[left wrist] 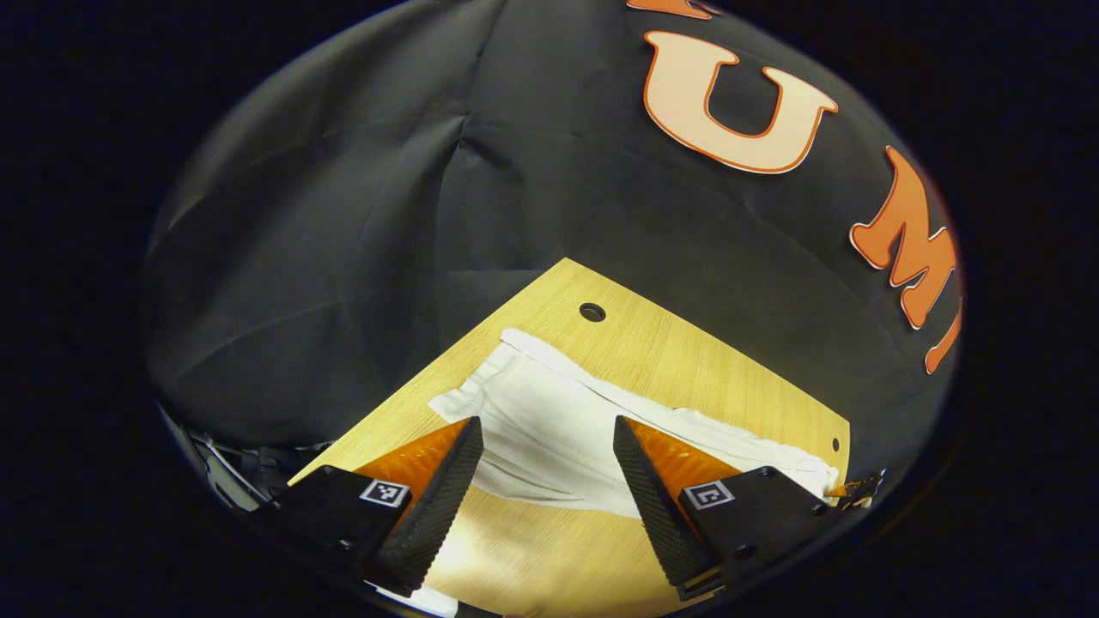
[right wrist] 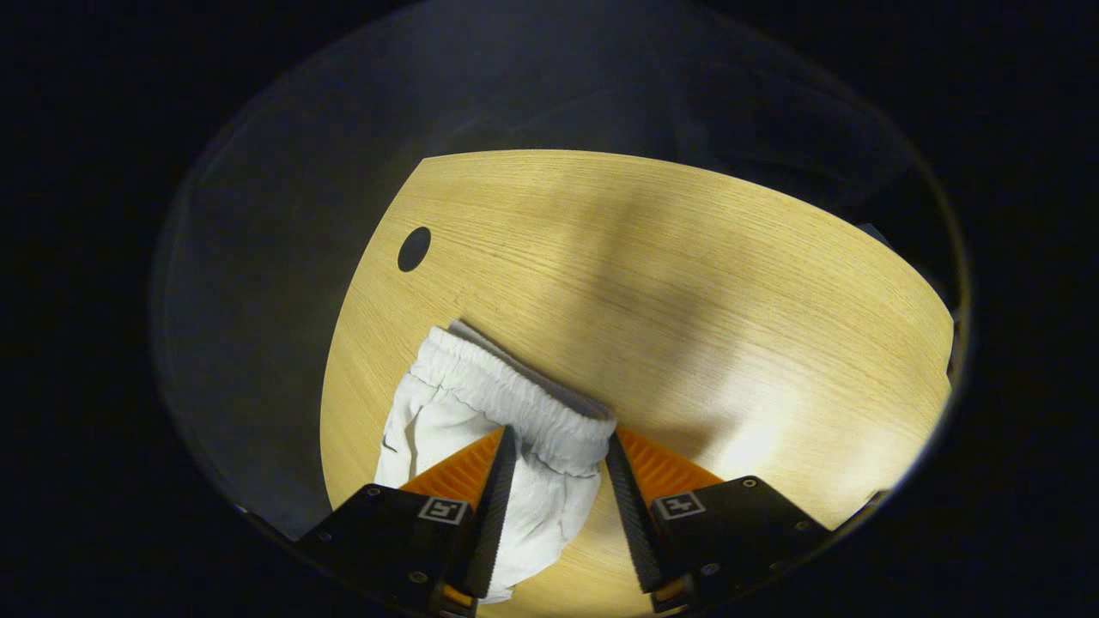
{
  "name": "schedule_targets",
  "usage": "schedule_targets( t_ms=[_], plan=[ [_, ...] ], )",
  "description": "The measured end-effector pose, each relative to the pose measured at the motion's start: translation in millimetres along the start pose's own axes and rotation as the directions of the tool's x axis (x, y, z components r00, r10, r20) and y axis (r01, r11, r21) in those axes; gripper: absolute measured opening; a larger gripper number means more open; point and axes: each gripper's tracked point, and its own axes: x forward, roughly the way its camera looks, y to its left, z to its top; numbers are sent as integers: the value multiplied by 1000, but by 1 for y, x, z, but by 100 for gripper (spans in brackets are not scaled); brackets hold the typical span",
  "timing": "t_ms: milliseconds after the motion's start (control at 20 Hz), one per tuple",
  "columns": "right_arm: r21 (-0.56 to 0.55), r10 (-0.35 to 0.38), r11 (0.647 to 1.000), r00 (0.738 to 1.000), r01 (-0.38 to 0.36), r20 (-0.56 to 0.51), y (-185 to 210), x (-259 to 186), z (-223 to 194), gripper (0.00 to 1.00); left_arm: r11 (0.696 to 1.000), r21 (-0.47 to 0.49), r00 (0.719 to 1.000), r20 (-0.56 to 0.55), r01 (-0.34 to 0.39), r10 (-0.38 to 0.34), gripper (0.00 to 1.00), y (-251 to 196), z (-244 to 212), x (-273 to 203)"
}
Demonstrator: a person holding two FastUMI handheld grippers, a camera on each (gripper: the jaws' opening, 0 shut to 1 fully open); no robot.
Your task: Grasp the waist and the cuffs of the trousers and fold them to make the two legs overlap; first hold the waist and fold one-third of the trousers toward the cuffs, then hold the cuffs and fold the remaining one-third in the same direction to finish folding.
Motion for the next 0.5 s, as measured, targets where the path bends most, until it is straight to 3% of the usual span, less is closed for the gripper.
schedule_targets(
  t_ms=[150, 200, 300, 500],
  plan=[
    [-2, 46, 999, 999, -46, 22, 1, 3, 3, 43, 1000, -18, 1000, 1, -12, 12, 100, -1, 1, -1],
    [-5, 53, 999, 998, -53, 26, 1, 1, 4, 24, 999, -29, 1000, -3, -15, 15, 100, -2, 1, -1],
    [-13, 60, 998, 997, -59, 42, 4, -5, 7, 9, 999, -42, 1000, -7, -16, 16, 100, -3, 2, -2],
    [-19, 131, 991, 987, -130, 92, 24, -38, 8, 5, 999, -52, 1000, -14, -11, 10, 100, -6, 2, -1]
  ],
)
